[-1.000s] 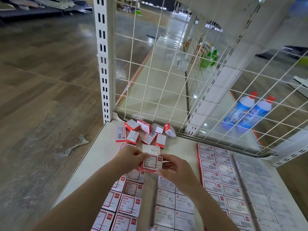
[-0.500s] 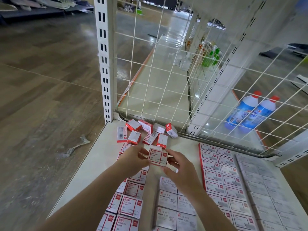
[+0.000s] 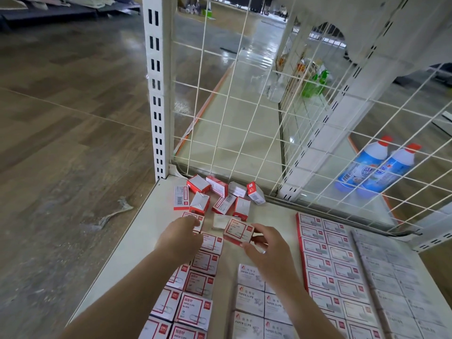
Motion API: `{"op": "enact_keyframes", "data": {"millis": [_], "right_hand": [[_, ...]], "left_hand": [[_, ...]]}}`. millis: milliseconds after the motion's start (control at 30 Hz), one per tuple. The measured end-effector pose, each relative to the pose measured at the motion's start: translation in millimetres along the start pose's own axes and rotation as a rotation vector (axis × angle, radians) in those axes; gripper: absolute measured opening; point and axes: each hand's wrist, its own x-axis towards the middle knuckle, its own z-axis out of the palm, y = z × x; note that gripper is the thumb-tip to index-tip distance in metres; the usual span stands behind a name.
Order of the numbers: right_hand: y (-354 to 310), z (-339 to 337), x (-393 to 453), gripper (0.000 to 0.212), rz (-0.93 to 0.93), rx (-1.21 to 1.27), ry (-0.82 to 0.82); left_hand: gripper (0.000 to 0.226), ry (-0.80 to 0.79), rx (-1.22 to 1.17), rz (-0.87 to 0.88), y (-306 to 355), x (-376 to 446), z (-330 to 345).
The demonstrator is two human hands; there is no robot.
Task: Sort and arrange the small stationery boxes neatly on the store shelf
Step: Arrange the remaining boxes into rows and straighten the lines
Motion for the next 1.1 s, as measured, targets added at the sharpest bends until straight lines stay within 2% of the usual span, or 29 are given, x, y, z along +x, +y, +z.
{"op": "enact_keyframes", "data": {"millis": [133, 300, 567, 733, 900, 1000, 1100], "right_hand": [[3, 6, 11, 0.036, 0.010, -0.017, -0.002], [-7, 22, 31, 0.035, -0.026, -0.078, -0.054], [-8, 45, 50, 0.025, -0.045, -0.191, -0.103], [-2, 42, 50, 0.021, -0.016, -0.182, -0.078], [14, 25, 48, 0.030, 0.078, -0.173, -0.019], [19, 16, 47, 0.024, 0.112, -0.183, 0.023], [15, 14, 44, 0.026, 0.099, -0.118, -0.007]], "left_hand": [[0.041, 0.029, 0.116, 0.001, -9, 1, -1], [0.041, -0.057, 0.200, 0.053, -13, 2, 3], [0.040, -0.064, 0.191, 0.047, -17, 6, 3], [0.040, -0.081, 0.186, 0.043, -18, 6, 3], [0.041, -0.082, 0.201, 0.048, -17, 5, 3], [0.041, -0.062, 0.213, 0.045, -14, 5, 3], [0.041, -0.031, 0.251, 0.057, -13, 5, 3]]}}
